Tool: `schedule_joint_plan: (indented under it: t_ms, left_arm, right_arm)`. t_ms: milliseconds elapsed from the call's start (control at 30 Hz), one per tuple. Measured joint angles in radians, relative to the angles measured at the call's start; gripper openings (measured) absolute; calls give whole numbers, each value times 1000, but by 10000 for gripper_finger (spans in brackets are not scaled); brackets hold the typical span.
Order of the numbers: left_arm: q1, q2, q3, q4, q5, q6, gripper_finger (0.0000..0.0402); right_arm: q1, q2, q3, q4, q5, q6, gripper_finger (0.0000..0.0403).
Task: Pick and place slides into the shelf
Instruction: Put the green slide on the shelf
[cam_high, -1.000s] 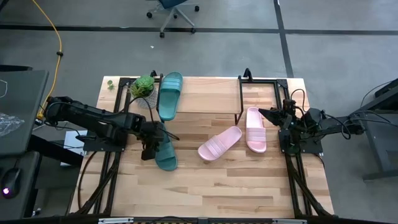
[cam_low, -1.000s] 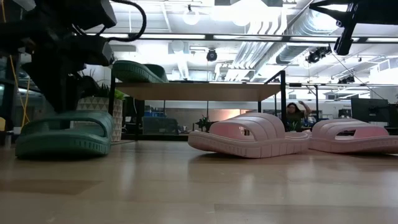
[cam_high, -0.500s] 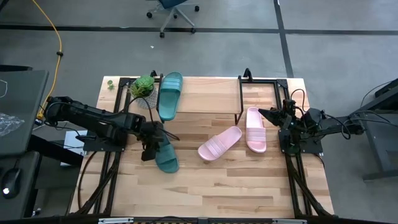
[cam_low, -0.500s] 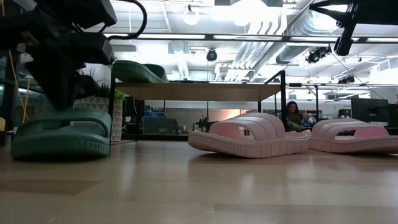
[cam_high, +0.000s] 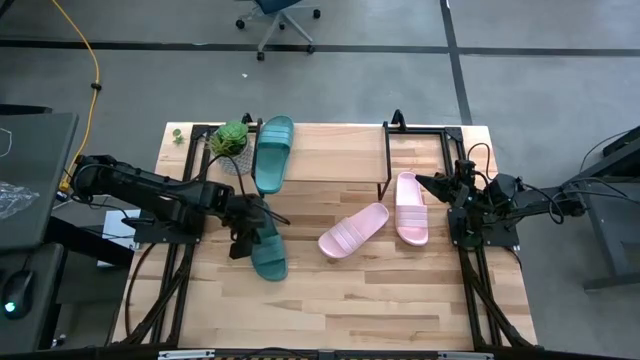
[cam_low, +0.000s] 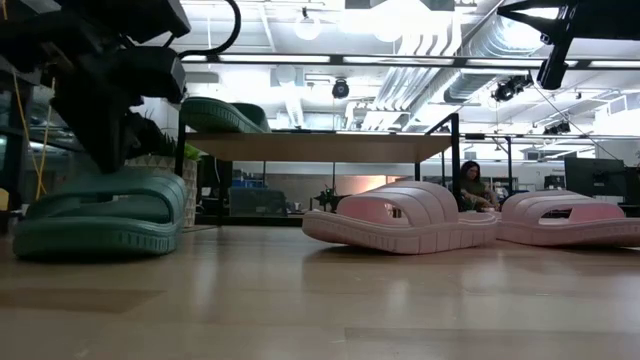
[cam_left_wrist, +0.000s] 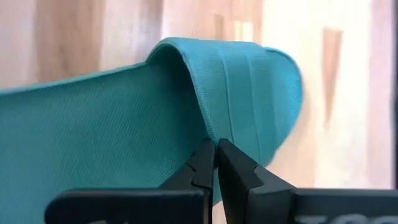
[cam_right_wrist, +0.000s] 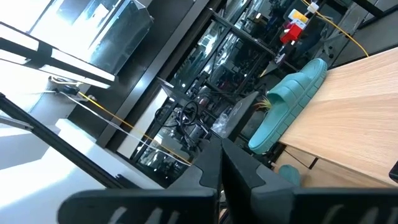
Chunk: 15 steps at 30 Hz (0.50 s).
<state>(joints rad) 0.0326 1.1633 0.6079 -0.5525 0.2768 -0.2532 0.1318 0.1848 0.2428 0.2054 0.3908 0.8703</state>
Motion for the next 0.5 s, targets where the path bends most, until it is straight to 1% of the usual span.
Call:
schedule_joint_plan:
  t_ms: [133, 300, 500]
  left_arm:
    - [-2, 0, 0, 62, 59, -36, 3]
    - [-3, 0, 0, 136, 100, -114, 2]
    - [-66, 0, 0, 221, 121, -243, 1]
  right_arm:
    - [0, 0, 0, 0, -1, 0, 0]
    - [0, 0, 0, 0, -5, 0, 0]
    - [0, 0, 0, 0, -14, 2, 0]
